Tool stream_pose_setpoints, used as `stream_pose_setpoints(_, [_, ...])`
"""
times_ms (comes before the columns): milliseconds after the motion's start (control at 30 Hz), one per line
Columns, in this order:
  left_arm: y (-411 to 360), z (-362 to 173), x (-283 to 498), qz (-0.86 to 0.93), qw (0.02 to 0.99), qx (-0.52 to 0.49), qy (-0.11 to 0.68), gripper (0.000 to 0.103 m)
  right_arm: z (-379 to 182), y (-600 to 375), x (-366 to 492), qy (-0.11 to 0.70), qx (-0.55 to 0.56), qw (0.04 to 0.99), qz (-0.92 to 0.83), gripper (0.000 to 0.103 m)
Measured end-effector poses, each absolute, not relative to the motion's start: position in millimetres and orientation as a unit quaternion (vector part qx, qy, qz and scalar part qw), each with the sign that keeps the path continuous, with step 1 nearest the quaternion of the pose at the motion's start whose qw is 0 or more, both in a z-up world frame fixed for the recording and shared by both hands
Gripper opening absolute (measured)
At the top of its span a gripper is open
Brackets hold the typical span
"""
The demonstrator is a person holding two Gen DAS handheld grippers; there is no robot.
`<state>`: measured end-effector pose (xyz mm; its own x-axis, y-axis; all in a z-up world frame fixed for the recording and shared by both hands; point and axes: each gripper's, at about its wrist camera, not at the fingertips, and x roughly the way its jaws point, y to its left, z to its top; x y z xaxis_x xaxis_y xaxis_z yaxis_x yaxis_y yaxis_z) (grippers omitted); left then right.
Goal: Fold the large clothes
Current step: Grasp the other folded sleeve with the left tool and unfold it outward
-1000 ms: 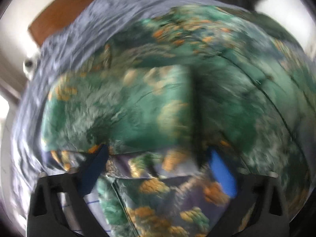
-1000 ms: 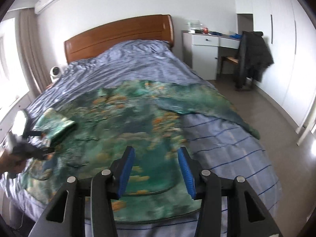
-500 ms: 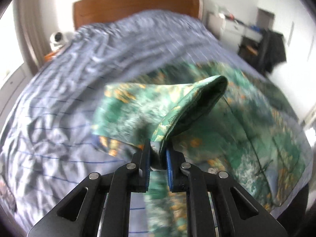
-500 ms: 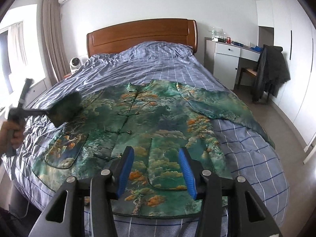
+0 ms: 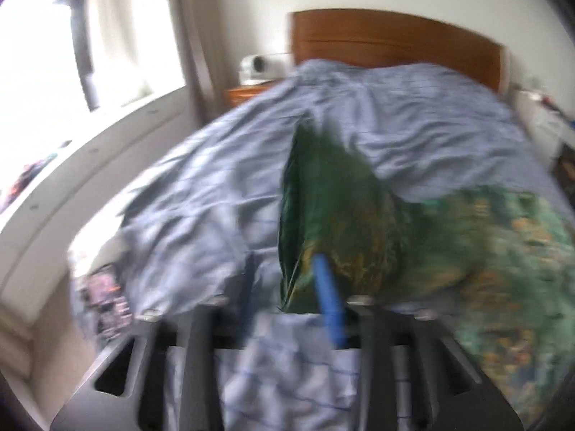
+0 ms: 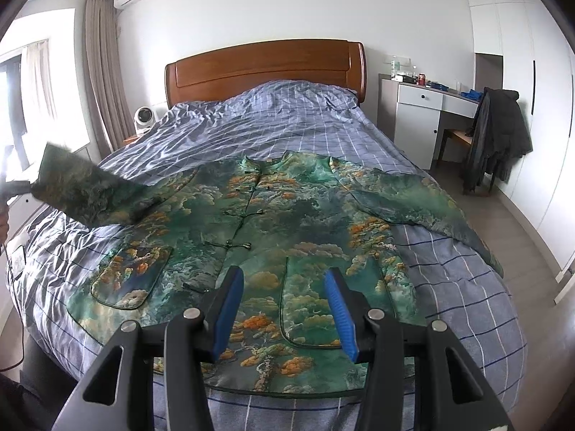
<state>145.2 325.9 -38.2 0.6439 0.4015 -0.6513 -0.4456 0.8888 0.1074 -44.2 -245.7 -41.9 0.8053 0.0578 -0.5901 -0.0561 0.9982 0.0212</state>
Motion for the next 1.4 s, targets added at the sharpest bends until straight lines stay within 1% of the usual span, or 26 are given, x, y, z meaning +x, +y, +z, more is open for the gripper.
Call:
stream_pose_setpoints(67, [339,-44,132,0.264,0.901,-0.04,0.341,0.077,-41,-244,-45,0.308,0.0,0.951,0.031,0.048])
stream_pose_setpoints(167, [339,-52,122,0.265,0.898,-0.049,0.347,0.079,-40,-241,-47,0.304,-0.002,0.952,0.031,0.048])
stream_pose_setpoints(233, [327,-55,119,0.256,0.901,-0.05,0.347,0.085,-39,-240,-46,0.304,-0.004,0.952,0.031,0.049])
stream_pose_setpoints(300, [312,-54,110,0.246,0.906,-0.054,0.339,0.096,-40,-240,-44,0.305,-0.003,0.952,0.031,0.049])
stream_pose_setpoints(367, [295,-51,101,0.23,0.914,-0.066,0.327,0.099,-40,-240,-45,0.305,-0.002,0.952,0.031,0.049])
stream_pose_setpoints(433, [273,-51,99,0.205,0.923,-0.081,0.316,0.1,-39,-239,-45,0.302,-0.004,0.953,0.029,0.051])
stream_pose_setpoints(467, [262,-50,98,0.193,0.926,-0.087,0.314,0.101,-39,-239,-45,0.301,-0.004,0.953,0.027,0.055])
stream_pose_setpoints(533, [241,-51,97,0.175,0.931,-0.094,0.308,0.101,-38,-241,-47,0.296,-0.003,0.955,0.021,0.059])
stream_pose_setpoints(667, [204,-53,91,0.141,0.941,-0.109,0.288,0.101,-35,-247,-49,0.293,-0.002,0.956,0.009,0.06])
stream_pose_setpoints(800, [174,-58,89,0.095,0.942,-0.13,0.295,0.101,-35,-258,-48,0.295,0.006,0.955,-0.009,0.061])
stream_pose_setpoints(967, [155,-72,88,0.065,0.932,-0.176,0.311,0.101,-37,-268,-46,0.304,0.018,0.952,-0.033,0.071])
stream_pose_setpoints(1067, [143,-79,91,0.061,0.928,-0.153,0.334,0.101,-37,-272,-46,0.307,0.019,0.951,-0.04,0.072])
stream_pose_setpoints(1133, [132,-82,95,0.046,0.926,-0.116,0.357,0.101,-36,-273,-46,0.31,0.017,0.95,-0.043,0.073])
stream_pose_setpoints(1300, [116,-82,90,0.025,0.924,-0.072,0.375,0.102,-31,-283,-49,0.295,0.042,0.954,-0.029,0.074])
stream_pose_setpoints(1367, [115,-82,89,0.015,0.922,-0.077,0.379,0.102,-27,-286,-53,0.281,0.051,0.958,-0.026,0.08])
stream_pose_setpoints(1400, [115,-80,87,0.01,0.923,-0.082,0.376,0.102,-25,-286,-54,0.276,0.052,0.96,-0.027,0.081])
